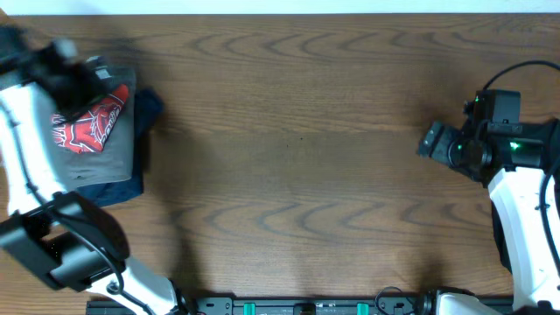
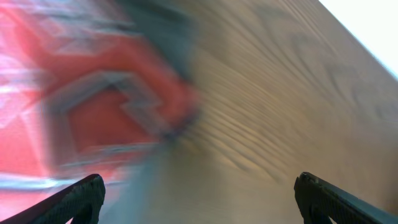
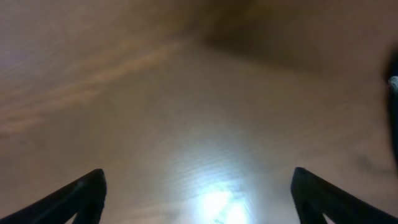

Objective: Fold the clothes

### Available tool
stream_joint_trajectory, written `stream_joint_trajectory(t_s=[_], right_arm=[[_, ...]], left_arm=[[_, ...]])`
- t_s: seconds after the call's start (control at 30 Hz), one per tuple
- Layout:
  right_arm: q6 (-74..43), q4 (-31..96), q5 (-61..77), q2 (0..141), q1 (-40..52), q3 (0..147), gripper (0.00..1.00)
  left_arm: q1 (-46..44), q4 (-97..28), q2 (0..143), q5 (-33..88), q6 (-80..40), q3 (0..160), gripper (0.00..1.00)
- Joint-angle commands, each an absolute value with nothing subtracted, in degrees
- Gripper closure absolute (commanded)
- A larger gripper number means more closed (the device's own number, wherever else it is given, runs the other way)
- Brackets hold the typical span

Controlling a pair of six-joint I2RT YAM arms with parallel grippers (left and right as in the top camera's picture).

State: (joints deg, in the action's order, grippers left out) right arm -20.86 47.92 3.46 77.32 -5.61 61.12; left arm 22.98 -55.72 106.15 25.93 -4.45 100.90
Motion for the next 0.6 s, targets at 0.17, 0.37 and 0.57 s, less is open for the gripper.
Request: stream_joint_trajectory(t_s=[0.17, 0.37, 0.57], right_arm=[[-20.9, 43.3, 8.2, 85.0, -5.9, 61.7, 0.01], [-20.9, 55.0, 8.2, 86.0, -5.9, 61.7, 0.08], [-21.8, 65.8, 7.7, 80.7, -5.9, 61.7, 0.08]], left_arm=[[1.6, -62.5, 107.5, 14.0, -2.0, 100.7, 0.02], [-6.0, -77.9, 107.5, 8.5, -2.2, 100.6, 0.02], [-6.0, -89.1, 106.3, 8.5, -2.9, 100.6, 0.02]])
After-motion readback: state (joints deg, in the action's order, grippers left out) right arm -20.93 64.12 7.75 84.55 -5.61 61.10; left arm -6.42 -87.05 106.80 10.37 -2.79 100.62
